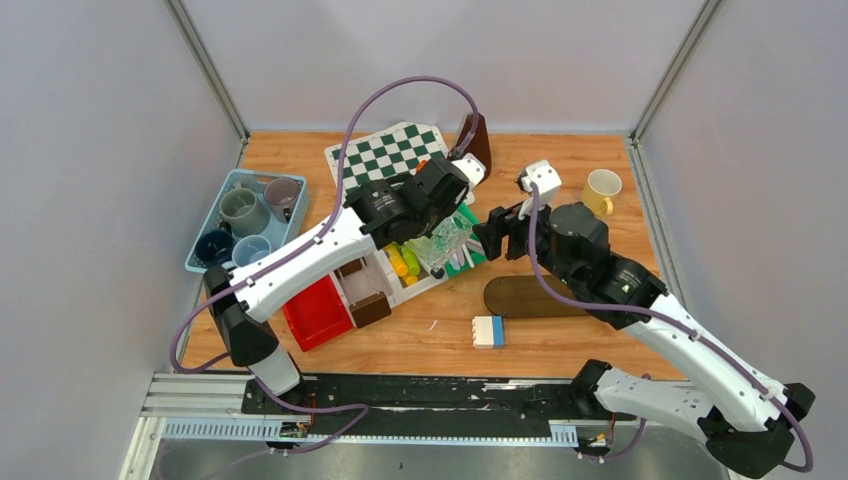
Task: Prepare toiletry sets of a toothbrush and toothpaste on the tray
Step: Place the toothpaste holder on the tray.
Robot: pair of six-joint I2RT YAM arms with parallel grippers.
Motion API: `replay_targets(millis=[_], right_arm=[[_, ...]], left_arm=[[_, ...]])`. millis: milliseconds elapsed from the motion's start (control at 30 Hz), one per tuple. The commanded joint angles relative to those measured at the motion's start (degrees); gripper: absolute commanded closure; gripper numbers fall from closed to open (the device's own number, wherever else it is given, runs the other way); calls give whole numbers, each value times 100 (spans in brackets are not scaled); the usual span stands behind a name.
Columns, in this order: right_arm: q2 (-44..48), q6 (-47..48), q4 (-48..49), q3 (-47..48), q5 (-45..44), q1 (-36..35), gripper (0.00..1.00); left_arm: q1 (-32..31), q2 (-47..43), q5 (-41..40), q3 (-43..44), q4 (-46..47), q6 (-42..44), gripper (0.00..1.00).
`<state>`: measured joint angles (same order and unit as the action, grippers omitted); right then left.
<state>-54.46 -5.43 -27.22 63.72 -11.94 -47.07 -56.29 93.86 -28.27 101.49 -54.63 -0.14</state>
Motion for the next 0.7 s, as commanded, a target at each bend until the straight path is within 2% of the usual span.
replay_targets(millis=[0, 67, 233, 533, 667], right_arm=[[414, -1418, 98, -251, -361, 26, 33], [510, -1973, 168, -402, -346, 64, 30], [793, -3002, 707, -948, 200, 412, 27], [1099, -4222, 2109, -1801, 1906, 1429, 30], [1048, -4682, 2479, -2057, 2316, 1744, 31]], left_arm=[[-27, 29, -355, 233, 341, -329, 100], [-30, 92, -404, 329, 339, -429, 100], [-30, 211, -428, 558, 352, -733, 100], [-22, 370, -257, 755, 450, -1380, 100], [-22, 483, -162, 878, 487, -1547, 100]])
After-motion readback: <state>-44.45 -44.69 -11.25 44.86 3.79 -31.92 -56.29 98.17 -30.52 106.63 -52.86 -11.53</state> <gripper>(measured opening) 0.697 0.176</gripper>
